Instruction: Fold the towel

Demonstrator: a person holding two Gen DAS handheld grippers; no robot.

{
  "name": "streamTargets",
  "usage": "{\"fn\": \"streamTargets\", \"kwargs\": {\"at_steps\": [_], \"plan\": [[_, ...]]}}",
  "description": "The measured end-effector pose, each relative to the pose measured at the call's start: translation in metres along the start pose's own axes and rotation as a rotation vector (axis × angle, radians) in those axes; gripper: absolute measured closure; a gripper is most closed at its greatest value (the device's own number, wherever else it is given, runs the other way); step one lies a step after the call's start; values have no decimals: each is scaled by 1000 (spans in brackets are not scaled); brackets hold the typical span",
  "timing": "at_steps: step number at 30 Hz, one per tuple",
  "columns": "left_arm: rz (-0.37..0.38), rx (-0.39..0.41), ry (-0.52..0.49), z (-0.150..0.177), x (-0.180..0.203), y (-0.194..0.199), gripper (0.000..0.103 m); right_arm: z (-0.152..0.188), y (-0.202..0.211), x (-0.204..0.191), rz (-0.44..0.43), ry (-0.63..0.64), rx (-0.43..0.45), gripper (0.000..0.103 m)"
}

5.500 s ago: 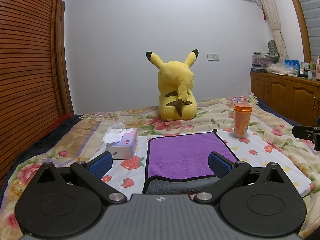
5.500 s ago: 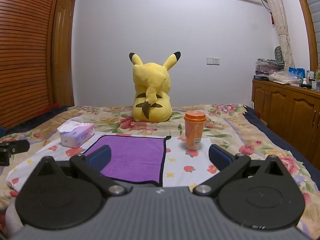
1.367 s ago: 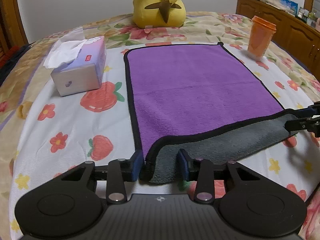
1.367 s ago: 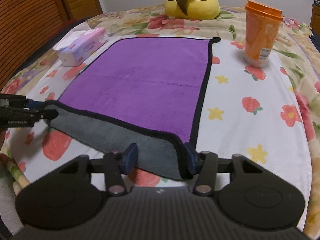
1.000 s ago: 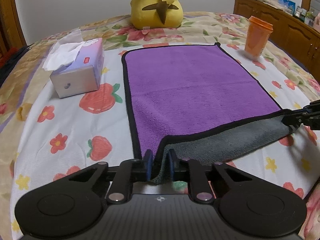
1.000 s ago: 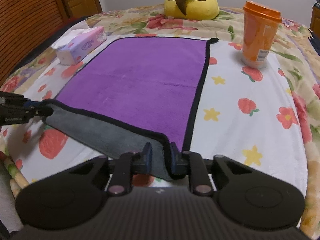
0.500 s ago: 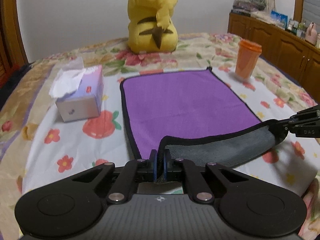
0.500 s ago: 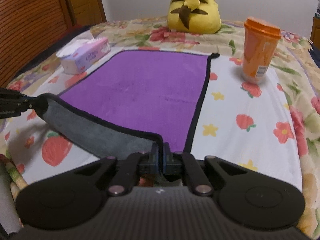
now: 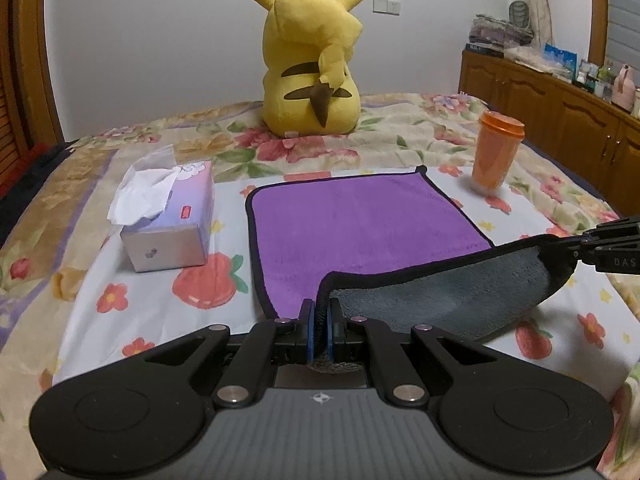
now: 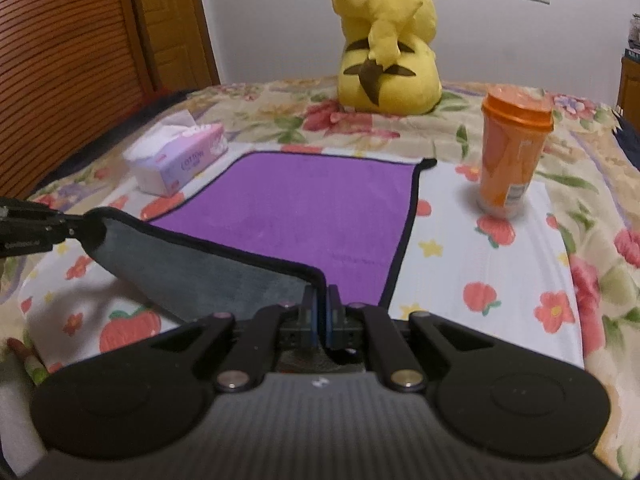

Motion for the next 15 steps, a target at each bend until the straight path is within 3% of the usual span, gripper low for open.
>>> {"fn": "streamTargets", "kwargs": {"at_steps": [15], "plan": [[-7,17,-29,-6,-1,-14,94,-1,-17,1,-14,40,-3,98]]}}
Point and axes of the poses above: each gripper's, at about its wrist camera, not at the fingertips, and y roughly against the way its jaws point, x to its right, z to its underside, the point moved 2 cm from there along -y, roughly the way its jaws point, and after that the axes turned 7 degrees about x, right-handed, at the moved point
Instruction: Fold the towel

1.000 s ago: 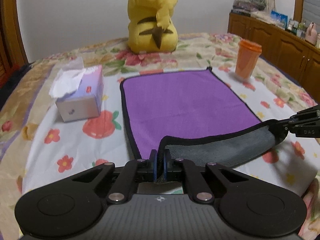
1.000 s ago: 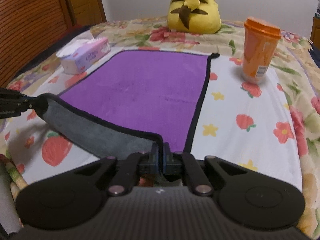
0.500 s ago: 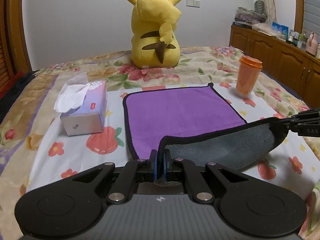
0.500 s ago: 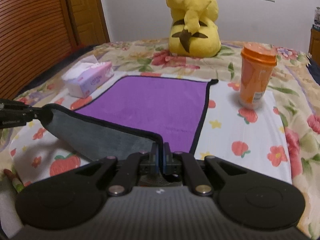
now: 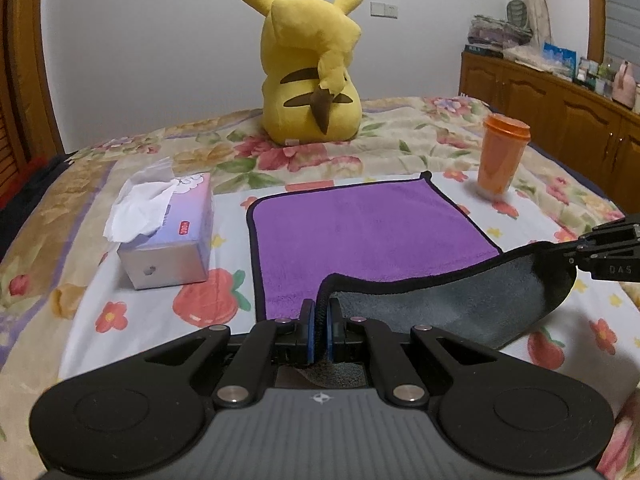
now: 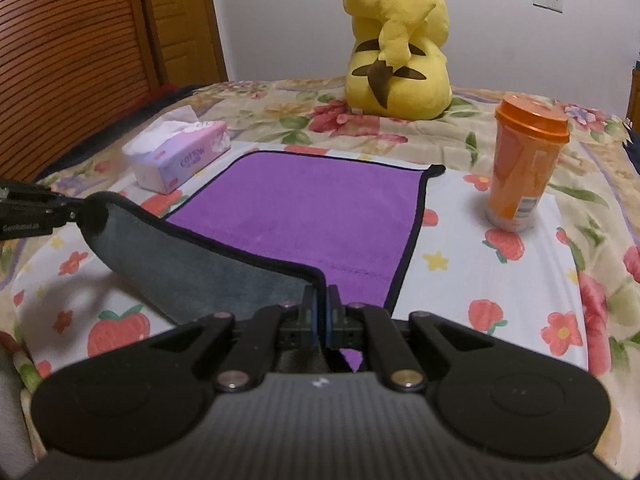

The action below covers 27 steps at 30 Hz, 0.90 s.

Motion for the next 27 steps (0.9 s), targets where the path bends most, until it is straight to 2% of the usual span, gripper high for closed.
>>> {"fn": "streamTargets", "kwargs": {"at_steps": [27], "plan": [[9,11,-50,-7,-7,-29,95,2,-31,20,-21,-51,-9,98]]}}
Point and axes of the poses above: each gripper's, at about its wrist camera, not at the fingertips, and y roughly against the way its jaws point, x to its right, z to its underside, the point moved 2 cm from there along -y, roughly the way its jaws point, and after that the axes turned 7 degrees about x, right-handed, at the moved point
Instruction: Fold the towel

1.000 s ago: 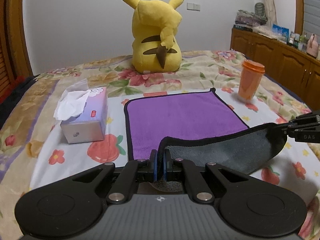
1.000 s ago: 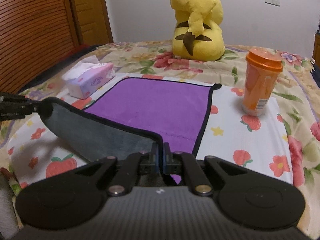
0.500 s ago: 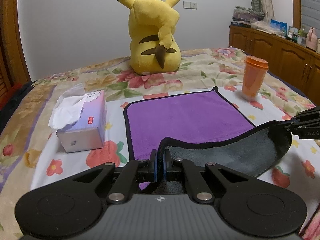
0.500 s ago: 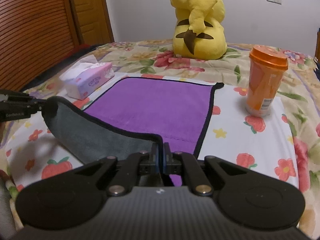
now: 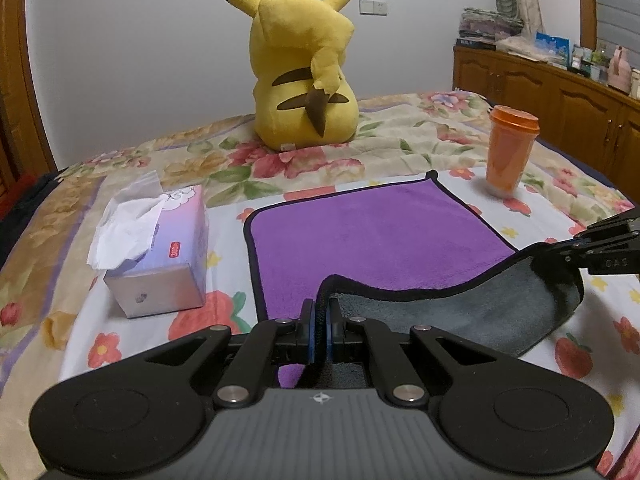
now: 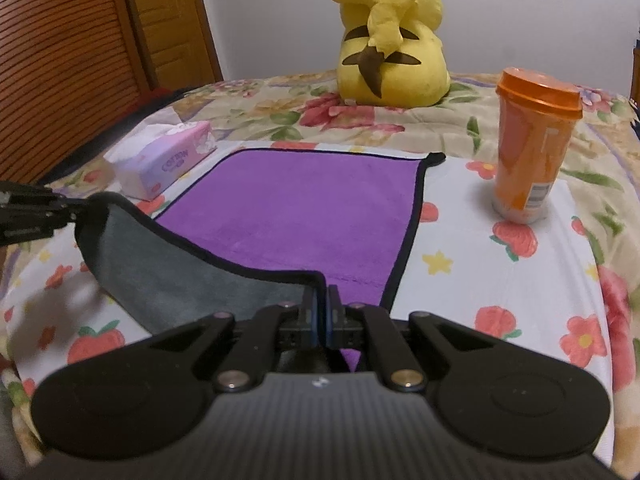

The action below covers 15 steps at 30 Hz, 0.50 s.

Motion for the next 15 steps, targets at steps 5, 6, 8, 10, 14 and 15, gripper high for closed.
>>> {"fn": "streamTargets", "kwargs": {"at_steps": [5,6,8,10,14,15], "plan": [[-3,10,2,-3,-2,-1,95,-1,-3,-1,-2,16,5,98],[-5,12,2,-4,-2,-2,95,-2,-3,-1,-3,18,9,98],[-10,7,3,-4,-4,-5,95,-4,-3,-1,-6,19,17,98],[-11,-1,6,-4,-6,-9,95,-7,-4,-2,-5,26,24,98],[-16,-2,6,-7,-6,-16,95,-11,-10,-4,-2,41,29,98],[-17,1,4,-8,-6,-17,95,-12,-12,-4,0,47,30,98]]}}
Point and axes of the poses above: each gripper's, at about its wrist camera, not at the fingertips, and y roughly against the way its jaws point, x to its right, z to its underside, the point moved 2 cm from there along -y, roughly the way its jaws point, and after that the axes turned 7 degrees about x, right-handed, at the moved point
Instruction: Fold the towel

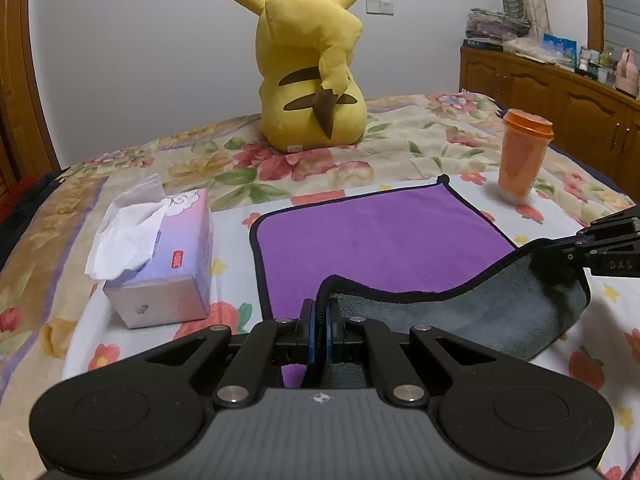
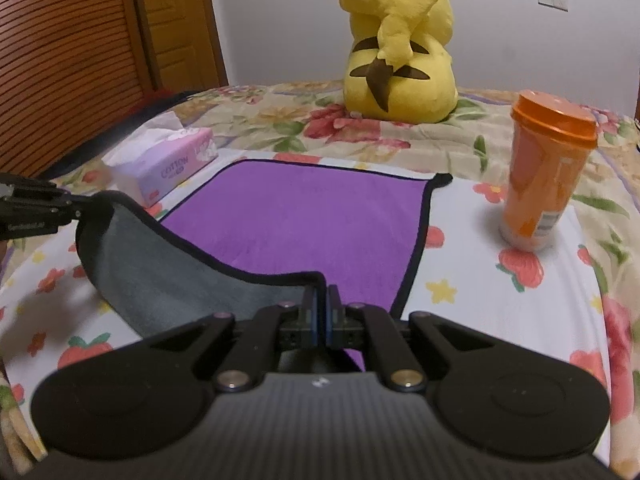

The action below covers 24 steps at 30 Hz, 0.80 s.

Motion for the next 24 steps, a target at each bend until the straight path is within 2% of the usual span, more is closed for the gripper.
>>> {"fn": "streamTargets", "kwargs": {"at_steps": [16,24], "plan": [[-22,58,18,-22,-9,-20,95,-27,-10,11,33,28,64,98],[-31,89,-5,-37,-9,-27,95,-41,-11,15,44,44,104,98]]}}
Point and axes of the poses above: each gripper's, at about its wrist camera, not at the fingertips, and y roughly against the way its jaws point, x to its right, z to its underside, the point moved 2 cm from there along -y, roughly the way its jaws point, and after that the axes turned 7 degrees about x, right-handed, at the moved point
